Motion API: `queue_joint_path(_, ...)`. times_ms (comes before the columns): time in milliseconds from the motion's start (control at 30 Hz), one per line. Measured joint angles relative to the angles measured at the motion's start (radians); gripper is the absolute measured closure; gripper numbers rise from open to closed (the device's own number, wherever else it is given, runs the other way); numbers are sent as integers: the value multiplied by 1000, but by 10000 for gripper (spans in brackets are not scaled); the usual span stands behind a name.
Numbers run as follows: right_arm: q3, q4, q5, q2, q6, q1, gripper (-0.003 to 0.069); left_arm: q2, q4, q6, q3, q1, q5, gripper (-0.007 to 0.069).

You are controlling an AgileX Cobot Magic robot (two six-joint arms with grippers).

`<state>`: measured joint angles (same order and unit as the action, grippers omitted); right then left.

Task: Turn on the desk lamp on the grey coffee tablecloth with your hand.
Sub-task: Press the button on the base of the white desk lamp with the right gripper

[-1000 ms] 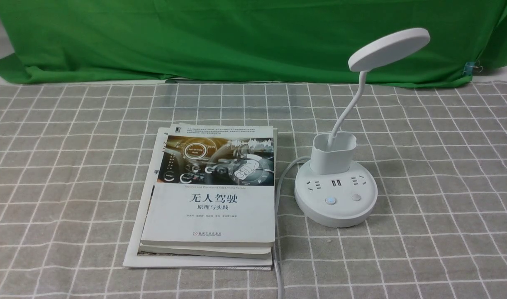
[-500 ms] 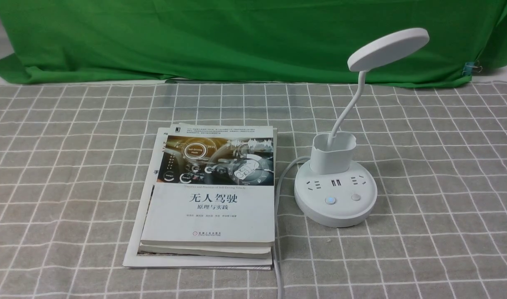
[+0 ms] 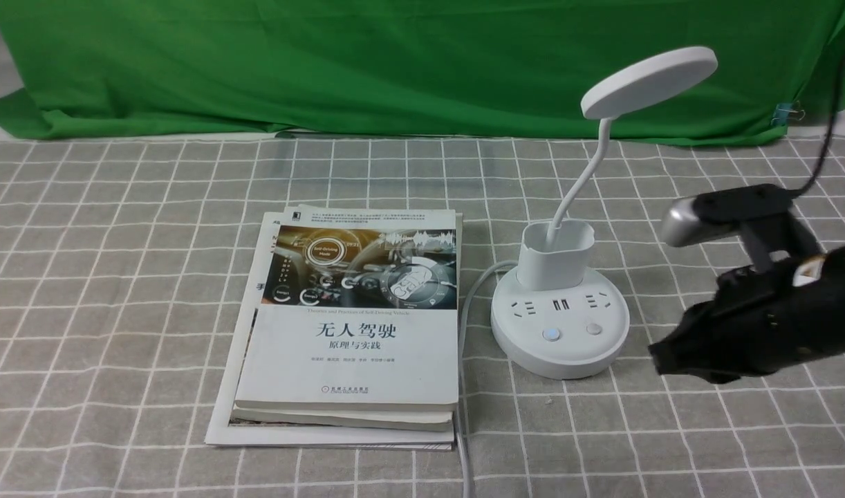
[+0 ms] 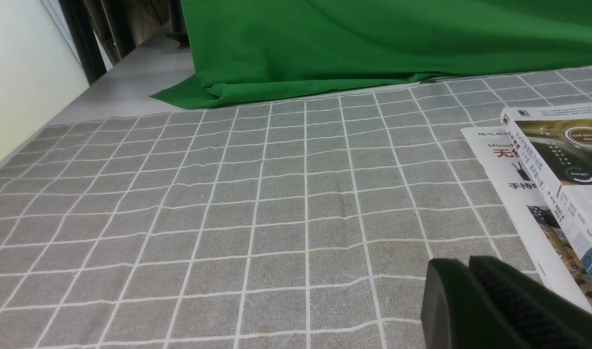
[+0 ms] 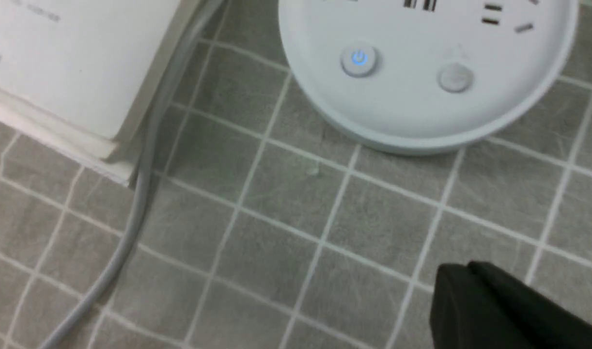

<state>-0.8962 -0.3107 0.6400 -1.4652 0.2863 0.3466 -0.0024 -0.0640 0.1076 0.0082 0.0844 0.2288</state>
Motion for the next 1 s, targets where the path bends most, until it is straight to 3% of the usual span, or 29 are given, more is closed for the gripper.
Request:
queue_joint_path(367, -231, 75, -20, -287, -19, 7, 627, 0, 0, 0, 0, 0, 0, 606)
queue_joint_path(1000, -316, 95, -28, -415, -33, 7, 628, 0, 0, 0, 0, 0, 0, 606)
